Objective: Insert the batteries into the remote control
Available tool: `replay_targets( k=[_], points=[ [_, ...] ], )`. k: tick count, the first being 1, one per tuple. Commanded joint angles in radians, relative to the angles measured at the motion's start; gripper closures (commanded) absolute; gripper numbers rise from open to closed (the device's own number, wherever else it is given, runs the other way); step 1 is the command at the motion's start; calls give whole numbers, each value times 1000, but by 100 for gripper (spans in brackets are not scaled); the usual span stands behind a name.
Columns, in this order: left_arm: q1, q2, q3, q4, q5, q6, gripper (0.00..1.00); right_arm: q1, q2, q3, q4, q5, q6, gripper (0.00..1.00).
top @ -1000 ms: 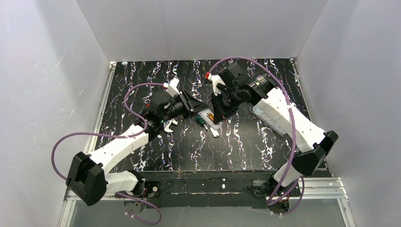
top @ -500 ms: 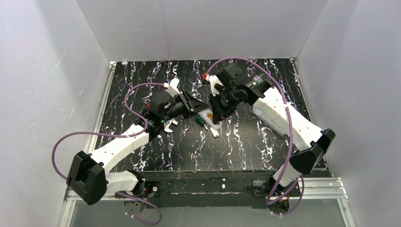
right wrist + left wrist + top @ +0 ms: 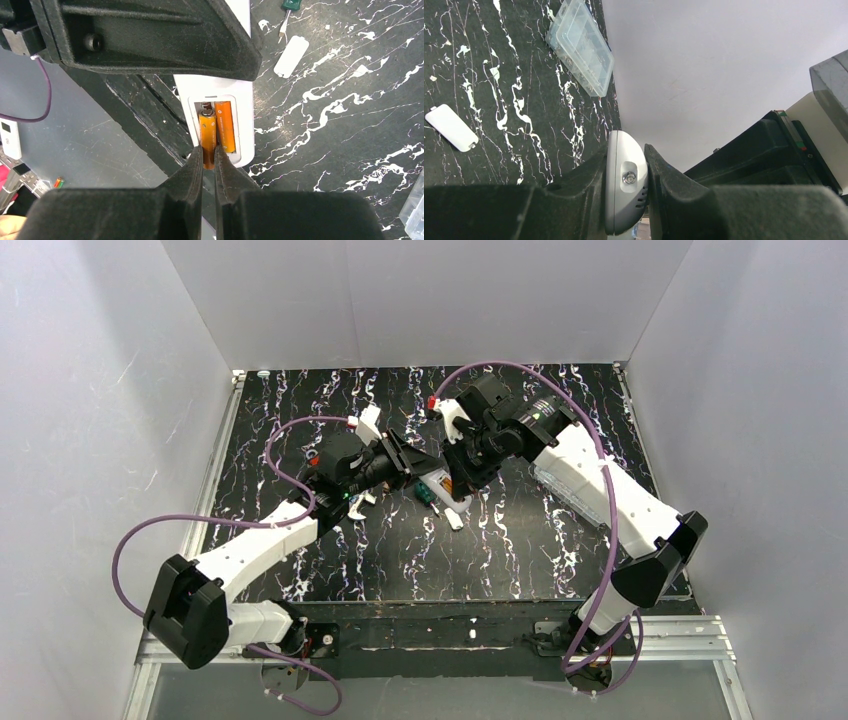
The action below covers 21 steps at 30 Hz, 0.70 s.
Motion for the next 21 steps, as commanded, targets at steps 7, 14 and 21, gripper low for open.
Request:
replay_targets(
  k=[7, 14, 21],
  points=[
    [-2, -1, 47, 148, 42, -71, 100, 1, 16, 43, 17, 61, -9, 86],
    [-3, 2, 36, 162, 36, -81, 100, 1, 7, 37, 35, 54, -8, 72],
    [-2, 3, 30, 162, 36, -85, 100, 1, -6, 35, 52, 60, -9, 67]
  ],
)
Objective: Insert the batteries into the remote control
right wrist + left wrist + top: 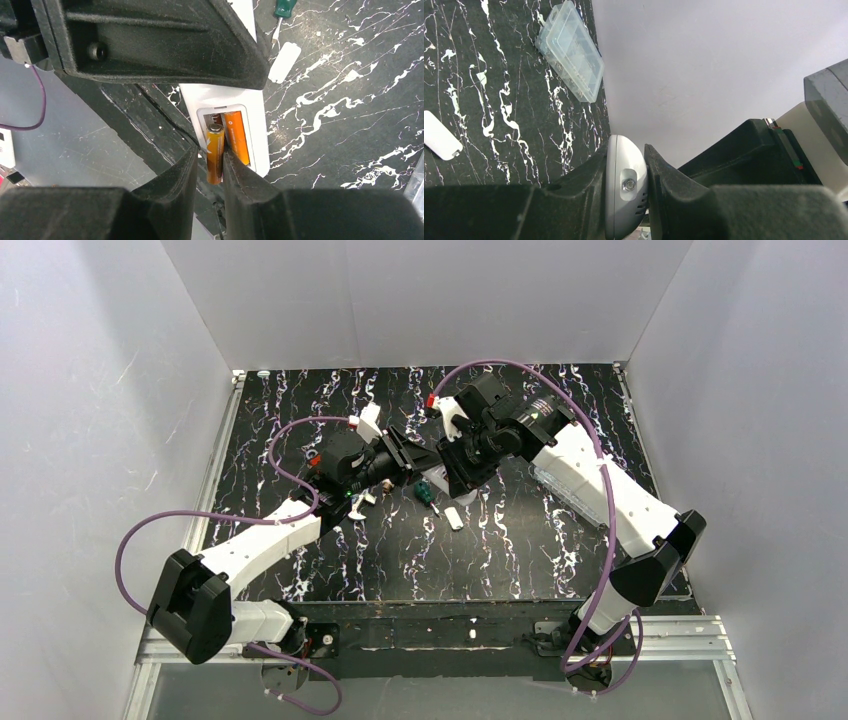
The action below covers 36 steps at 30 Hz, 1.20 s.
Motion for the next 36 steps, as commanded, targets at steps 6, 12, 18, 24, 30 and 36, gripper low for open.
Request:
replay_targets(
  k=[6, 12, 18, 24, 30, 36],
  points=[
    [-3, -26, 22, 102, 42, -23, 100, -3, -32, 35, 42, 72, -12, 66],
    [-3, -24, 22, 104, 44, -22, 100, -2, -47, 35, 44, 96, -18, 66],
    [-3, -20, 22, 105, 48, -23, 100, -1, -57, 28, 48, 99, -21, 66],
    [-2, -21, 19, 106, 48, -22, 100, -2, -57, 30, 43, 96, -26, 86],
    [-3, -20, 19, 105, 48, -20, 100, -2, -60, 34, 36, 98, -32, 99],
    [-3, -23, 15, 102, 51, -21, 100, -2, -91, 36, 38, 92, -72, 99]
  ],
)
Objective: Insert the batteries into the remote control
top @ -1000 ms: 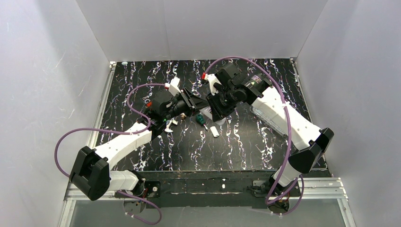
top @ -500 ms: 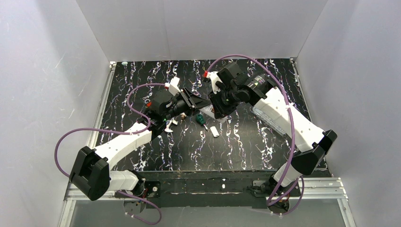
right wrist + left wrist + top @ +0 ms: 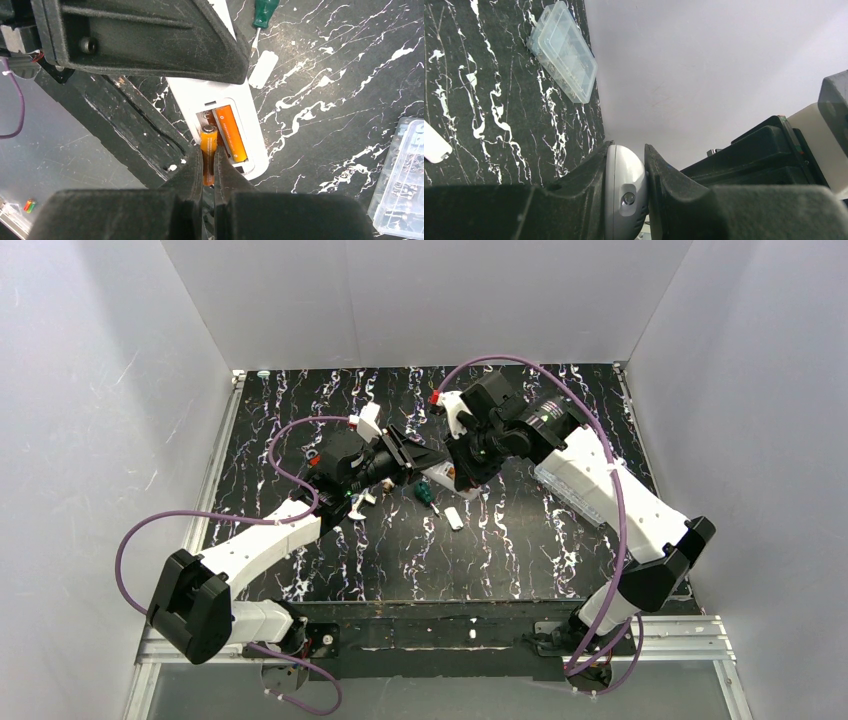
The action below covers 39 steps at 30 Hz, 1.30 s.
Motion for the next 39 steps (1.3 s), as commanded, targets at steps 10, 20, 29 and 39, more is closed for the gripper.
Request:
replay_targets(
  k=[10, 20, 29, 39],
  points=[
    [-2, -11, 24, 88, 70, -16, 100, -5, -152, -17, 77, -8, -142, 99],
    [-3, 8, 48, 110, 107, -43, 100, -5, -129, -25, 77, -91, -164, 93],
    [-3, 15, 47, 131, 111, -51, 100, -4, -94, -30, 47, -107, -164, 87],
    [-3, 11, 43, 132, 113, -51, 100, -4, -100, -57, 43, -39, -181, 80]
  ],
)
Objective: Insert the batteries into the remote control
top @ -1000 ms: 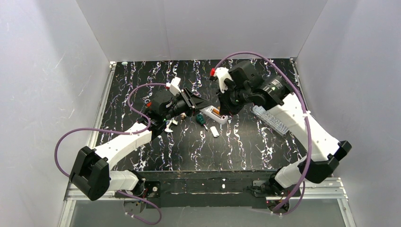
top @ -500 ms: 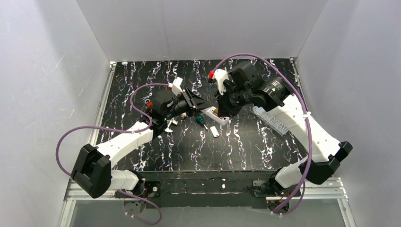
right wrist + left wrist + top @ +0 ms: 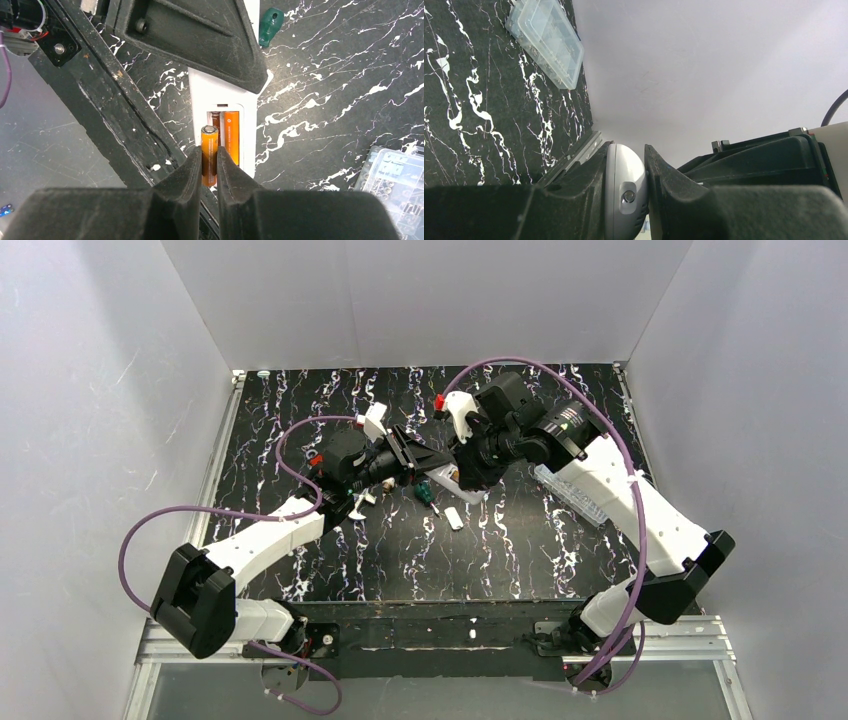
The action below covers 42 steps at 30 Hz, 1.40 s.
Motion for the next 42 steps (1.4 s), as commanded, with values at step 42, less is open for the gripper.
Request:
replay_targets(
  k=[42],
  points=[
    [-2, -9, 34, 109, 34, -16, 100, -2, -197, -102, 162, 63, 18, 57]
  ],
)
